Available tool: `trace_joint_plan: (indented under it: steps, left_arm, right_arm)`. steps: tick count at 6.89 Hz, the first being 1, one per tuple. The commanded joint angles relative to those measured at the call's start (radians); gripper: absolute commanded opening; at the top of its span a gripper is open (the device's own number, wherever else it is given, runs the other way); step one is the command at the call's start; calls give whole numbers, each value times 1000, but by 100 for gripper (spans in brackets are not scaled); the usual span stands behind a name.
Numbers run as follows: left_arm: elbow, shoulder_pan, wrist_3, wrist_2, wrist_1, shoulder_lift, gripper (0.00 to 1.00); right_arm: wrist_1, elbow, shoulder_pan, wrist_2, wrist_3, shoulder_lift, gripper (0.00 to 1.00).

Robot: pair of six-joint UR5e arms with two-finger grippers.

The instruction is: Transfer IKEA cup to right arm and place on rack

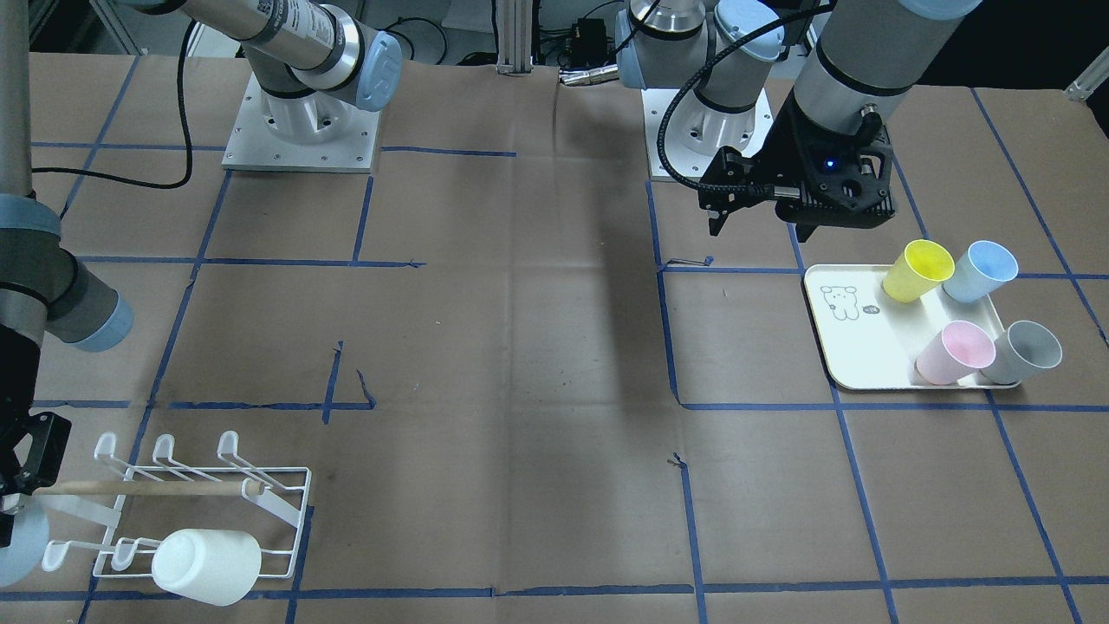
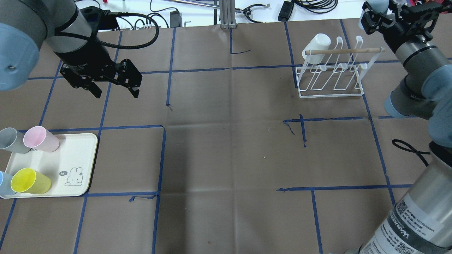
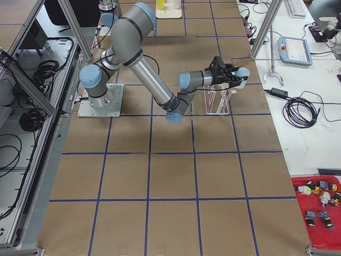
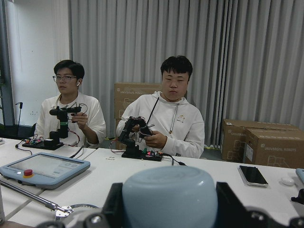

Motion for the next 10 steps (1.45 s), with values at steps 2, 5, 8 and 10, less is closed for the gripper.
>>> trace_joint_plan:
  steps: [2, 5, 8, 10]
  left_arm:
    - [0, 0, -4, 11, 2, 0, 99]
    - [-1, 0, -4, 11, 4, 2, 99]
    - [0, 0, -4, 11, 10, 2, 99]
    - [0, 0, -4, 11, 12, 2, 99]
  right_arm:
    - [-4, 9, 0, 0, 0, 35, 8]
    - [-16, -16, 0, 0, -1, 61, 8]
    - [-53, -8, 8, 2, 2, 81, 8]
    - [-57, -7, 8, 2, 6, 90, 8]
